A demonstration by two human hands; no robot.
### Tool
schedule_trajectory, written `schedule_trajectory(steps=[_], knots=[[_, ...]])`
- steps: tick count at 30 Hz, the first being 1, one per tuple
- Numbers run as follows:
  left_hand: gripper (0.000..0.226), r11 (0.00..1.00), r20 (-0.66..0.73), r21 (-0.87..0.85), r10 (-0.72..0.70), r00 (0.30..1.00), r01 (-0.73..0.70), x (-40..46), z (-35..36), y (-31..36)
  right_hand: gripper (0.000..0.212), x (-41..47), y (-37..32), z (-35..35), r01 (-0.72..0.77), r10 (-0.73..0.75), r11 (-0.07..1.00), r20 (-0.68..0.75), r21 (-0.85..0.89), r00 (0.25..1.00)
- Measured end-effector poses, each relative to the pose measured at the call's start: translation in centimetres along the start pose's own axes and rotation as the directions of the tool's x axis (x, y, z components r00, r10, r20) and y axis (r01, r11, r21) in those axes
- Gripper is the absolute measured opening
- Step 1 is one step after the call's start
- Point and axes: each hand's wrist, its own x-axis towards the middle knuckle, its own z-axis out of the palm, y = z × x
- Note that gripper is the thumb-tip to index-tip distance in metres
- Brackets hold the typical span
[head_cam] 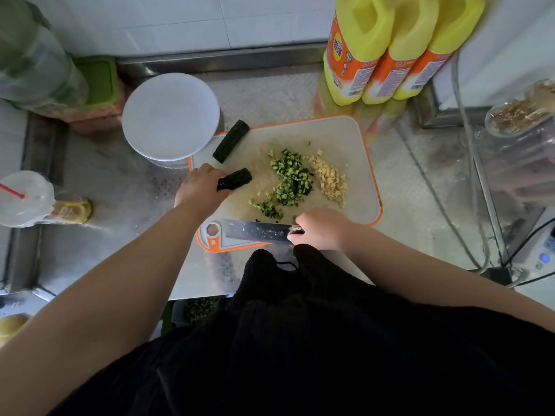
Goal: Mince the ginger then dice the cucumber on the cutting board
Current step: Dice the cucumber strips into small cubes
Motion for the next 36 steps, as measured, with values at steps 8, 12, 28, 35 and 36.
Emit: schedule_trajectory(steps=[8, 12, 28, 35, 36], knots=[[0.036, 0.974, -0.113, -0.204, -0.127, 0.985, 0.102, -1.8, 0.1, -0.6, 0.041, 0.7, 0.9, -0.6, -0.129, 0.142, 0.984, -0.107, 0.121, 0.984], [0.03, 0.954, -0.18, -0.266, -0.187, 0.966, 0.135, -2.4, 0.2, -0.7, 0.039, 0.9, 1.5, -1.0, -0.209, 0.236, 0.961, -0.141, 0.179, 0.962], [0.04, 0.988, 0.092, -0.012, 0.154, 0.984, -0.154, -6.7, 3.6, -0.5, 0.043, 0.9, 2.6, -1.4, -0.262, 0.349, 0.899, -0.212, 0.352, 0.913], [0.043, 0.98, 0.067, 0.04, 0.191, 0.979, -0.193, -7.2, 3.9, -0.4, 0.044, 0.9, 1.2, -1.4, -0.205, 0.262, 0.931, -0.163, 0.302, 0.951], [0.042, 0.98, 0.067, 0.038, 0.192, 0.979, -0.194, -7.3, 3.8, -0.4, 0.043, 1.1, 1.1, -1.2, -0.205, 0.254, 0.936, -0.147, 0.287, 0.956]])
